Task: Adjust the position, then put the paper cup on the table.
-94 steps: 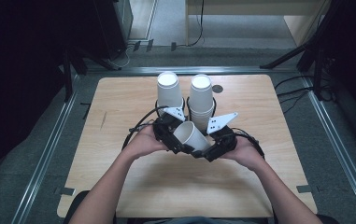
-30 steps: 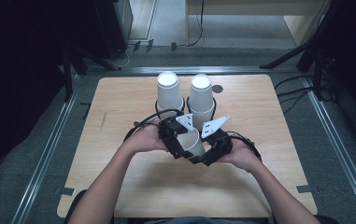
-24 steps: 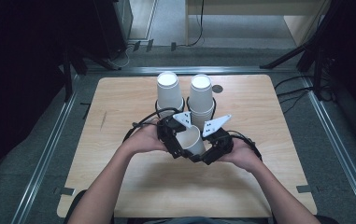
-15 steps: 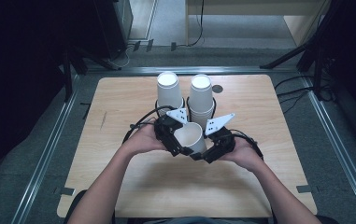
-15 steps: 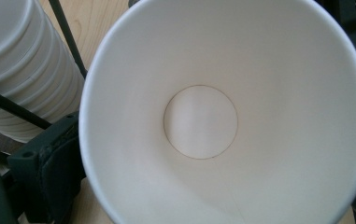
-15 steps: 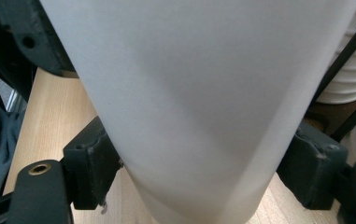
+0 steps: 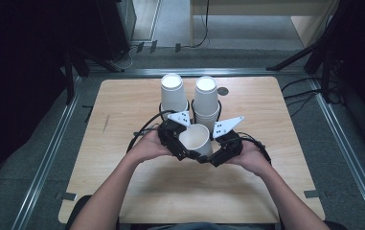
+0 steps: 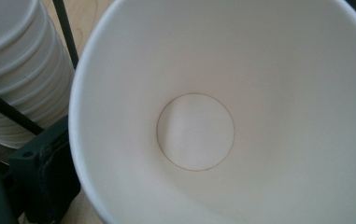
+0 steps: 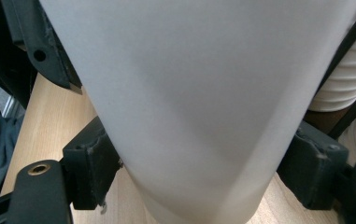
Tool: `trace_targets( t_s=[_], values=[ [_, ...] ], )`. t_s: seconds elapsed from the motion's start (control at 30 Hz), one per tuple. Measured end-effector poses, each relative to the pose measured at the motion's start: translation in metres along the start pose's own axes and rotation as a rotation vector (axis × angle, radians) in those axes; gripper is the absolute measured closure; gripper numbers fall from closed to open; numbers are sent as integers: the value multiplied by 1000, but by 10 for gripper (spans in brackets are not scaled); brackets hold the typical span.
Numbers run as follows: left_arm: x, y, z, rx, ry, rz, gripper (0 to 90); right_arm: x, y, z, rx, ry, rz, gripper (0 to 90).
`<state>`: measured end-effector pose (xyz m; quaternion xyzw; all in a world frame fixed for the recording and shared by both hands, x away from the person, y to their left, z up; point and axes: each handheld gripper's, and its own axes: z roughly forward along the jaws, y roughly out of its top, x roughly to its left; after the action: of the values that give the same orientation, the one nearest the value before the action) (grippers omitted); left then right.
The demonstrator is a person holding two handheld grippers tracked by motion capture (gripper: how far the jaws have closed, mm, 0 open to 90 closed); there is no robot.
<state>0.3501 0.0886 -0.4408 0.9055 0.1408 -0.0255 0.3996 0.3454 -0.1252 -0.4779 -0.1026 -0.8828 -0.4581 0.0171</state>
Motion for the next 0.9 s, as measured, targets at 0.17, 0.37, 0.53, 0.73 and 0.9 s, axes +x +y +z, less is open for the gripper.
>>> trace_targets(
  t_s=[0.17,0.37,0.53,0.73,0.9],
  values=[
    [0,0,3,-23,-7,-22,0,1,1,1,-1,3,7,215],
    [0,0,6,-34,-18,-27,0,1,1,3,4,9,7,215],
    [-1,0,7,-40,-15,-25,0,2,1,4,7,17,11,215],
    [2,-1,5,-64,-43,-47,85,-1,0,3,11,11,37,216],
    [1,-1,4,-71,-40,-37,115,-2,0,3,3,14,40,217]
  ],
)
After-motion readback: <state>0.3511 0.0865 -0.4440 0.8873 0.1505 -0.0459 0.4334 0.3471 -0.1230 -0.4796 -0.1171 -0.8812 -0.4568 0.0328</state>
